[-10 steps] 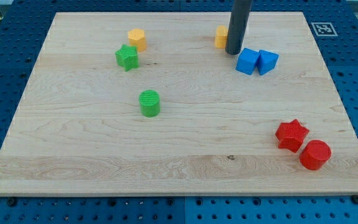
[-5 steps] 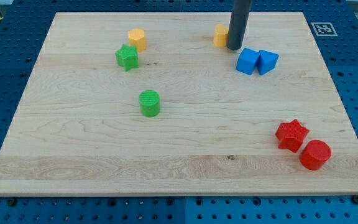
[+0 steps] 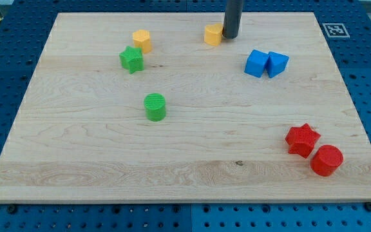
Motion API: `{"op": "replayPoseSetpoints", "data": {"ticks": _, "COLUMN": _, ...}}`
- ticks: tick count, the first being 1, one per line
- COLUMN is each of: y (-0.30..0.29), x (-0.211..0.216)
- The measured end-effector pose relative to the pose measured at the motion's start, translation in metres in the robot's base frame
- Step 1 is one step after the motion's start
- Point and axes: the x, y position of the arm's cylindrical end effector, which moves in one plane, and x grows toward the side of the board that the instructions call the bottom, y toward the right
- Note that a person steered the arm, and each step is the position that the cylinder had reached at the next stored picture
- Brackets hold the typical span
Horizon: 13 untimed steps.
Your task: Move the yellow heart towards center of the board
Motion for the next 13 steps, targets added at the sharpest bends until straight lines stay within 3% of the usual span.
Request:
{"op": "replayPoseSetpoints", "data": {"ticks": 6, "y": -0.053, "x": -0.01}}
{"op": "replayPoseSetpoints", "data": {"ticks": 7, "y": -0.055, "x": 0.009}}
{"op": "replayPoseSetpoints", "data": {"ticks": 13, "y": -0.079, "x": 0.02}}
